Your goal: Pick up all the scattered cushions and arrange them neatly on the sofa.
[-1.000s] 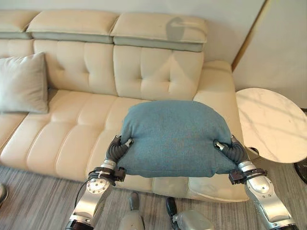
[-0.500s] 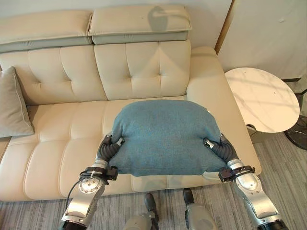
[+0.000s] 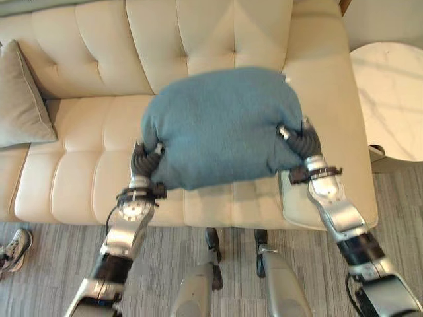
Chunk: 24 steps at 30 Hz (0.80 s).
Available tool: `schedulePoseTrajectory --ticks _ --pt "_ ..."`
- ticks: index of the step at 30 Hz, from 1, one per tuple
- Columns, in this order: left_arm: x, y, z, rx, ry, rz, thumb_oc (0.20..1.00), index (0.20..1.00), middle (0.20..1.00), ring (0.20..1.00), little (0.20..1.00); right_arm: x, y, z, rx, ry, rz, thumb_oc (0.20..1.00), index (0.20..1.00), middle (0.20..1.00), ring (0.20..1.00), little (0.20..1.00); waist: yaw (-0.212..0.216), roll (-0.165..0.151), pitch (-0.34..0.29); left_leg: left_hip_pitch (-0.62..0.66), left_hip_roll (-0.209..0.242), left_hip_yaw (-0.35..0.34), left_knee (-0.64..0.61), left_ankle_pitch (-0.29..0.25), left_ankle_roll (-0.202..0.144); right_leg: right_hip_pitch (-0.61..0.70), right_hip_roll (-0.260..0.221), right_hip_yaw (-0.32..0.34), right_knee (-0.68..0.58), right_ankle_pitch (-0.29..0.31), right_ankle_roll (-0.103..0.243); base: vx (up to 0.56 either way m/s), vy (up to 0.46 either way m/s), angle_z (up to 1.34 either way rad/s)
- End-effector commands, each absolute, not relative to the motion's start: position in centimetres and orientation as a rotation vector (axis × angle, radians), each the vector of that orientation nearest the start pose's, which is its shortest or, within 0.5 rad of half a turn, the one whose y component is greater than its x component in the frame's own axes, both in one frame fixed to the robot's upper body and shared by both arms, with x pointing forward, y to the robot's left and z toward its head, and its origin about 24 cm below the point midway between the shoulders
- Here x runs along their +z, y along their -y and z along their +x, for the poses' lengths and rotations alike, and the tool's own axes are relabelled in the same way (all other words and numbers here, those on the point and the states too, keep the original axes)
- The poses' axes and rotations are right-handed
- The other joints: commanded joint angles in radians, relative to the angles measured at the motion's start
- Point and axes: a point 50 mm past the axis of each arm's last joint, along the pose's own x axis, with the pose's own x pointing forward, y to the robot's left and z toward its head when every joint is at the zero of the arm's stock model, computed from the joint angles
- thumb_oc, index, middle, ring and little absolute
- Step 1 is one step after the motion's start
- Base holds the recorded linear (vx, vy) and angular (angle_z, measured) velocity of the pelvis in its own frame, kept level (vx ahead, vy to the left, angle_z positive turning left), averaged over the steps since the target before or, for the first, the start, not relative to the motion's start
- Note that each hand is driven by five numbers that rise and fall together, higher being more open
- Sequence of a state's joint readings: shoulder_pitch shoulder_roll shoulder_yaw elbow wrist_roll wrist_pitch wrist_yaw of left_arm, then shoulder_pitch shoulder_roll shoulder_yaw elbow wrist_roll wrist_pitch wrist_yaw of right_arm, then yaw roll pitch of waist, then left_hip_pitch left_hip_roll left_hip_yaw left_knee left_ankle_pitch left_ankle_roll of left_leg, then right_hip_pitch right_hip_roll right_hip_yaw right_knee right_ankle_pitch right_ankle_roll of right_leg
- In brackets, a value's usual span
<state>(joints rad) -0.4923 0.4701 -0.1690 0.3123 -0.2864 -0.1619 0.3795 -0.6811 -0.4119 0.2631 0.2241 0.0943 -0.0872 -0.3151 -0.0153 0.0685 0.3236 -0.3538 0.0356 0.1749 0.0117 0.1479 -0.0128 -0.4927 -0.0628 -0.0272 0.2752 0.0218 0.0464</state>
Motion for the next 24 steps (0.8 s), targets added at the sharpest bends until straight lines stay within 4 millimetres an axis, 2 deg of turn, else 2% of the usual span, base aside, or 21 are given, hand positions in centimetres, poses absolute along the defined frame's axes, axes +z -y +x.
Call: schedulePoseTrajectory --ticks 1,2,3,4,5,6,7,8,9,10,11,12,13,14,17,18,19,20,21,22,24 --pt "22.3 -17.1 34.4 0.161 0.723 0.108 0.200 0.200 0.200 0.200 0.200 29.0 8.8 33.1 -0.003 0.968 -0.141 0.200 0.200 0.200 0.200 0.200 0.019 -0.036 -0.025 0.053 -0.077 -0.017 0.095 -0.215 -0.001 0.043 -0.032 0.007 -0.126 0.013 0.065 -0.02 -0.038 0.13" --pt "24.4 -16.8 35.2 0.184 0.769 0.113 0.200 0.200 0.200 0.200 0.200 30.6 8.5 33.7 -0.050 0.994 -0.147 0.200 0.200 0.200 0.200 0.200 0.023 -0.034 -0.016 0.041 -0.077 -0.021 0.092 -0.204 -0.003 0.035 -0.035 0.005 -0.132 0.021 0.067 0.00 -0.047 0.07" --pt "28.1 -16.7 36.4 0.236 0.831 0.134 0.200 0.200 0.200 0.200 0.200 34.1 8.1 34.2 -0.141 1.056 -0.152 0.200 0.200 0.200 0.200 0.200 0.030 -0.025 0.000 0.027 -0.077 -0.035 0.085 -0.197 -0.009 0.022 -0.032 0.003 -0.132 0.021 0.074 0.00 -0.047 0.07" --pt "28.4 -16.6 36.5 0.236 0.839 0.134 0.200 0.200 0.200 0.200 0.200 34.4 8.1 34.2 -0.144 1.063 -0.150 0.200 0.200 0.200 0.200 0.200 0.031 -0.026 0.007 0.026 -0.077 -0.035 0.085 -0.196 -0.009 0.021 -0.033 0.003 -0.131 0.021 0.074 0.01 -0.047 0.11" --pt "30.8 -16.6 36.7 0.259 0.891 0.146 0.200 0.200 0.200 0.200 0.200 36.1 8.0 34.3 -0.188 1.096 -0.166 0.200 0.200 0.200 0.200 0.200 0.036 -0.023 0.014 0.013 -0.079 -0.046 0.081 -0.188 -0.012 0.011 -0.032 0.002 -0.134 0.024 0.076 0.00 -0.023 0.18" --pt "32.1 -16.6 36.8 0.274 0.911 0.154 0.200 0.200 0.200 0.200 0.200 37.4 8.0 34.2 -0.218 1.123 -0.188 0.200 0.200 0.200 0.200 0.200 0.038 -0.020 0.014 0.006 -0.081 -0.054 0.073 -0.183 -0.013 0.003 -0.031 0.004 -0.136 0.026 0.079 0.01 -0.061 0.24" --pt "35.8 -16.6 36.7 0.320 0.976 0.149 0.200 0.200 0.200 0.200 0.200 40.6 8.1 33.7 -0.290 1.191 -0.249 0.200 0.200 0.200 0.200 0.200 0.043 -0.019 0.026 -0.019 -0.086 -0.072 0.065 -0.169 -0.016 -0.018 -0.028 0.006 -0.140 0.030 0.082 0.01 -0.056 0.22" --pt "37.0 -16.6 36.7 0.334 0.987 0.131 0.200 0.200 0.200 0.200 0.200 41.8 8.1 33.4 -0.311 1.218 -0.263 0.200 0.200 0.200 0.200 0.200 0.046 -0.020 0.034 -0.029 -0.089 -0.082 0.061 -0.165 -0.016 -0.029 -0.026 0.008 -0.139 0.029 0.082 0.00 -0.051 0.19" --pt "37.2 -16.6 36.7 0.333 0.991 0.130 0.200 0.200 0.200 0.200 0.200 42.0 8.1 33.4 -0.312 1.222 -0.263 0.200 0.200 0.200 0.200 0.200 0.046 -0.020 0.037 -0.031 -0.089 -0.083 0.061 -0.164 -0.016 -0.031 -0.027 0.007 -0.138 0.029 0.082 -0.02 -0.032 0.15" --pt "39.5 -17.0 36.5 0.377 1.009 0.116 0.200 0.200 0.200 0.200 0.200 43.9 7.7 33.1 -0.334 1.240 -0.311 0.200 0.200 0.200 0.200 0.200 0.049 -0.022 0.055 -0.055 -0.092 -0.099 0.056 -0.154 -0.016 -0.061 -0.018 0.014 -0.131 0.034 0.084 -0.02 -0.020 0.14" --pt "39.8 -17.0 36.4 0.377 1.014 0.114 0.200 0.200 0.200 0.200 0.200 44.2 7.7 33.0 -0.335 1.246 -0.310 0.200 0.200 0.200 0.200 0.200 0.049 -0.021 0.059 -0.059 -0.093 -0.099 0.056 -0.154 -0.016 -0.065 -0.019 0.014 -0.129 0.034 0.084 -0.04 -0.054 0.10" --pt "41.6 -17.7 36.6 0.414 0.989 0.154 1.000 1.000 1.000 1.000 1.000 45.4 7.6 33.1 -0.333 1.244 -0.373 0.536 0.536 0.536 0.536 0.536 0.052 -0.025 0.077 -0.088 -0.094 -0.108 0.055 -0.144 -0.017 -0.093 -0.017 0.014 -0.126 0.034 0.082 -0.06 -0.046 0.04" --pt "42.0 -17.9 36.8 0.416 0.963 0.172 1.000 1.000 1.000 1.000 1.000 45.1 7.4 33.6 -0.308 1.212 -0.401 0.667 0.667 0.667 0.667 0.667 0.052 -0.027 0.092 -0.106 -0.093 -0.110 0.056 -0.137 -0.018 -0.111 -0.016 0.013 -0.124 0.040 0.083 -0.08 -0.057 0.00" --pt "42.4 -18.4 36.9 0.429 0.943 0.171 1.000 1.000 1.000 1.000 1.000 45.1 7.2 33.8 -0.280 1.197 -0.416 1.000 1.000 1.000 1.000 1.000 0.055 -0.030 0.102 -0.123 -0.091 -0.113 0.056 -0.131 -0.020 -0.129 -0.015 0.013 -0.123 0.045 0.084 -0.05 -0.024 0.00" --pt "42.6 -19.3 37.1 0.428 0.894 0.211 1.000 1.000 1.000 1.000 1.000 44.2 7.7 35.0 -0.243 1.118 -0.446 1.000 1.000 1.000 1.000 1.000 0.058 -0.033 0.120 -0.157 -0.091 -0.117 0.052 -0.116 -0.021 -0.155 -0.015 0.011 -0.134 0.056 0.084 -0.05 -0.043 0.03" --pt "42.5 -20.3 37.2 0.438 0.864 0.237 1.000 1.000 1.000 1.000 1.000 42.6 8.7 36.2 -0.217 1.032 -0.448 1.000 1.000 1.000 1.000 1.000 0.058 -0.031 0.131 -0.174 -0.088 -0.120 0.040 -0.105 -0.023 -0.168 -0.014 0.010 -0.147 0.064 0.085 -0.01 -0.027 0.03" --pt "42.5 -20.3 37.2 0.437 0.864 0.237 1.000 1.000 1.000 1.000 1.000 42.6 8.7 36.2 -0.216 1.031 -0.448 1.000 1.000 1.000 1.000 1.000 0.058 -0.031 0.129 -0.175 -0.088 -0.120 0.039 -0.105 -0.023 -0.169 -0.015 0.009 -0.148 0.065 0.085 -0.03 -0.025 0.07" --pt "41.7 -20.9 37.6 0.436 0.832 0.262 1.000 1.000 1.000 1.000 1.000 41.2 8.6 36.8 -0.170 0.986 -0.427 1.000 1.000 1.000 1.000 1.000 0.057 -0.030 0.139 -0.184 -0.087 -0.122 0.035 -0.098 -0.025 -0.179 -0.012 0.010 -0.153 0.072 0.086 -0.01 0.002 0.07" --pt "41.7 -20.9 37.6 0.436 0.832 0.262 1.000 1.000 1.000 1.000 1.000 41.2 8.6 36.8 -0.170 0.986 -0.427 1.000 1.000 1.000 1.000 1.000 0.057 -0.030 0.138 -0.185 -0.087 -0.122 0.035 -0.098 -0.025 -0.179 -0.012 0.010 -0.153 0.072 0.086 -0.04 -0.004 0.08" --pt "39.8 -22.6 38.1 0.448 0.760 0.302 1.000 1.000 1.000 1.000 1.000 37.1 8.4 38.3 -0.084 0.864 -0.402 1.000 1.000 1.000 1.000 1.000 0.050 -0.037 0.159 -0.205 -0.083 -0.123 0.025 -0.085 -0.025 -0.195 -0.004 0.012 -0.172 0.085 0.085 -0.03 -0.010 0.03" --pt "37.6 -23.7 38.7 0.465 0.688 0.299 1.000 1.000 1.000 1.000 1.000 33.2 7.5 39.0 -0.004 0.763 -0.364 1.000 1.000 1.000 1.000 1.000 0.042 -0.046 0.168 -0.209 -0.080 -0.120 0.020 -0.085 -0.025 -0.200 0.000 0.016 -0.185 0.094 0.085 -0.02 0.001 0.00"
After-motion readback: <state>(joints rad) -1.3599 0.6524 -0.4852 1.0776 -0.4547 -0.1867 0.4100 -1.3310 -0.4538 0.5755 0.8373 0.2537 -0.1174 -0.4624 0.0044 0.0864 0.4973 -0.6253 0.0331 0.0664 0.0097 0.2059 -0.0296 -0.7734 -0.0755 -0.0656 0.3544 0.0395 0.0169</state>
